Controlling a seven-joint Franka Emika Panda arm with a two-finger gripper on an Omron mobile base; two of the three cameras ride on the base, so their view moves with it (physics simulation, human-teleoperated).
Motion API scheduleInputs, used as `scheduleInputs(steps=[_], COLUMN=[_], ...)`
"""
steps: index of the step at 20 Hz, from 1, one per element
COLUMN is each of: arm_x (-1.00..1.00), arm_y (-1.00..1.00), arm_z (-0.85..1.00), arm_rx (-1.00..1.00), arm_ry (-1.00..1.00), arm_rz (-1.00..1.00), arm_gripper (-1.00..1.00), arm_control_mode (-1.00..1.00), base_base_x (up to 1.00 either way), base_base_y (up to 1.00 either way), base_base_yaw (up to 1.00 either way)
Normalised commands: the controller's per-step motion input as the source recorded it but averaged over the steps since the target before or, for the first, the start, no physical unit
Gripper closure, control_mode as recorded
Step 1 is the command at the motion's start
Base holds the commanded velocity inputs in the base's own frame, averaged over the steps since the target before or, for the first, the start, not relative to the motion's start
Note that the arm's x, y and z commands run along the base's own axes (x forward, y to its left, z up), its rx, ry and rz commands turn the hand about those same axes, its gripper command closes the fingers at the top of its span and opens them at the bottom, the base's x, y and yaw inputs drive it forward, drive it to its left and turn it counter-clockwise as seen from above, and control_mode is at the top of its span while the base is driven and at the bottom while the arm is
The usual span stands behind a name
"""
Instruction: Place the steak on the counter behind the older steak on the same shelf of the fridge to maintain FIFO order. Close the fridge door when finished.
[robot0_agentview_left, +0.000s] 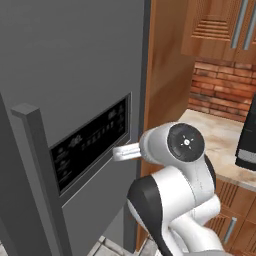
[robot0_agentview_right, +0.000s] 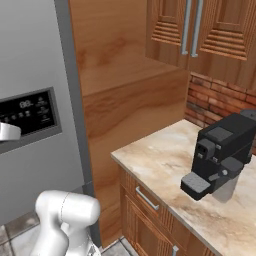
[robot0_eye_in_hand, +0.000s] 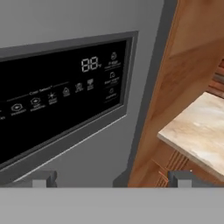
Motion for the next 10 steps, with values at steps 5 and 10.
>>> scheduleInputs(steps=[5, 10], arm_x=[0.53, 0.32], arm_y=[0.57, 0.46], arm_z=[0.00, 0.00], arm_rx=[0.00, 0.01], arm_ry=[-0.07, -0.08], arm_rz=[0.00, 0.00], arm_gripper=[-1.00, -1.00], arm_control_mode=[-1.00, -1.00], base_base_x=[0.00, 0.00], base_base_y=[0.00, 0.00], base_base_yaw=[0.00, 0.00])
